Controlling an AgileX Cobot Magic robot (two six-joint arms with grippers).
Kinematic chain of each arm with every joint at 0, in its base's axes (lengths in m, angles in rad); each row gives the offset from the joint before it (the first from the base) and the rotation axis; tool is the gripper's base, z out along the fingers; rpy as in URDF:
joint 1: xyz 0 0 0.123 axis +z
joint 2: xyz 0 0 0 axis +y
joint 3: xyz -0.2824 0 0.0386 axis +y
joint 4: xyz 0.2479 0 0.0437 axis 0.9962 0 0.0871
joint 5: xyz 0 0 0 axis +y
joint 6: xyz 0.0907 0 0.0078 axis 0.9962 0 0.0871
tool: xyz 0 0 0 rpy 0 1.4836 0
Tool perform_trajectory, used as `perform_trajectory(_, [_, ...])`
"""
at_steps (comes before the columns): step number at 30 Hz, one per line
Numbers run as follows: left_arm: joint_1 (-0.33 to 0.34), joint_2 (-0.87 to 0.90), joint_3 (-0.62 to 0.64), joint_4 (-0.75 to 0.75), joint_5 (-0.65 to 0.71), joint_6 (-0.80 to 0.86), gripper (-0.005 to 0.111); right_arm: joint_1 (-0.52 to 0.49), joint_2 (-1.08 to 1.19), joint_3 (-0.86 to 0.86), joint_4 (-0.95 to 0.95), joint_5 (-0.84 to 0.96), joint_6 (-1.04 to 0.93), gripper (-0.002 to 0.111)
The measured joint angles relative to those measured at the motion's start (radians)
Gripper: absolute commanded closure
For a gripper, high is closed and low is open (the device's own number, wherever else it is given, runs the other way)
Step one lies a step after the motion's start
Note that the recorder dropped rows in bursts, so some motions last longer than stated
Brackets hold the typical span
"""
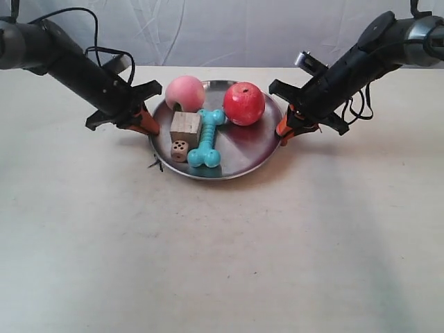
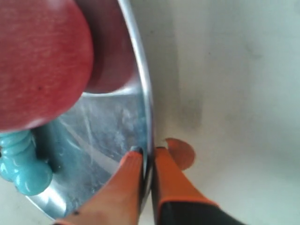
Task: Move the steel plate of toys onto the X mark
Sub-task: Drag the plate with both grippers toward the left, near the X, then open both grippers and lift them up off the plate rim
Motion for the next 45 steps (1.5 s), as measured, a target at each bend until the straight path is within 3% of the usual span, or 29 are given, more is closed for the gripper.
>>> perform_trajectory(10, [0.048, -0.093, 0.037, 0.142, 0.083, -0.061, 0.107, 0.086, -0.028, 0.000, -0.006, 0.012, 0.022, 0.109])
perform_trajectory(25, [0.190, -0.219, 0.325, 0.258, 0.094, -0.052, 0.107, 0.271, -0.028, -0.002, -0.001, -0.016, 0.049, 0.109])
perform_trajectory(33, [0.192, -0.221, 0.446, 0.221, 0.023, 0.006, 0.107, 0.296, 0.007, -0.002, -0.084, -0.025, 0.091, 0.109])
perform_trajectory(42, [0.192, -0.231, 0.460, 0.212, 0.014, 0.021, 0.107, 0.300, 0.047, -0.006, -0.083, -0.025, 0.106, 0.109])
perform_trajectory(45, [0.196, -0.231, 0.460, 0.219, 0.017, 0.023, 0.107, 0.309, 0.047, -0.006, -0.092, -0.039, 0.108, 0.101])
